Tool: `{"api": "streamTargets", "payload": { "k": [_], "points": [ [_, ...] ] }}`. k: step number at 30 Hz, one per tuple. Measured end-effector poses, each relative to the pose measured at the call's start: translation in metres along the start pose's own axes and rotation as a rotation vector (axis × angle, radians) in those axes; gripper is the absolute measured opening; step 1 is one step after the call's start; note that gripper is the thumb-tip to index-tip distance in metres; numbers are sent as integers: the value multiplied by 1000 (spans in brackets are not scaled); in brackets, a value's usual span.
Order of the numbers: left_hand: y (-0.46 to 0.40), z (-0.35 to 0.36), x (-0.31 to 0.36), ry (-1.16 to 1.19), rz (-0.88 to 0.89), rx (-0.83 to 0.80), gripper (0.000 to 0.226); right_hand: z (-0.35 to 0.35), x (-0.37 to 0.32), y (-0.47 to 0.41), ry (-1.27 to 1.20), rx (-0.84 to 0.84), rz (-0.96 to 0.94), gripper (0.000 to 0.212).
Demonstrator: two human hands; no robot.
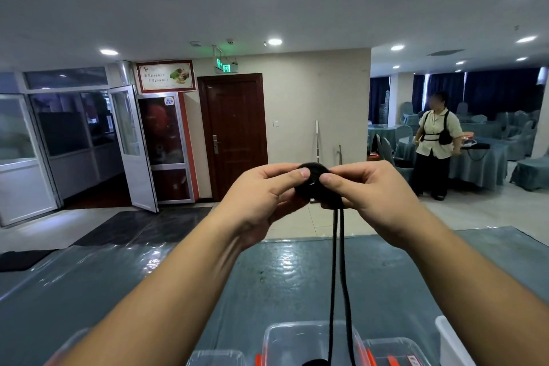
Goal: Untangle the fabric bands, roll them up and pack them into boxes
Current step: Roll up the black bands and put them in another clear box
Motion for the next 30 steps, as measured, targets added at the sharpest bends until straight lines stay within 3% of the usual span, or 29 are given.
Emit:
{"api": "streamTargets", "payload": {
  "k": [5,13,19,26,28,30],
  "points": [
    [-2,-6,-2,-222,12,-105,21,-8,-3,0,191,-113,39,15],
    [-2,-3,-6,-70,30,-3,18,0,4,-3,56,2,6,13],
    [-2,-10,0,-275,19,-179,17,-9,-6,-6,405,-109,0,12],
    [-4,-7,-5,5,30,9,22,0,2,-6,13,7,-7,13],
    [-3,-6,-10,8,12,9,21,-2,6,-7,63,12,-15,13],
    [-5,-9,-10,-143,31,-47,18,-6,5,-7,180,-7,-6,15]
  ]
}}
Point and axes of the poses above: each hand's wrist, its own y-axis away from the middle knuckle, its own z-axis out of the palm, x = y × z, the point moved 2 cm from there along -y, towards the middle knuckle, and after that the axes turned 14 degrees about z, right-handed, at the moved point
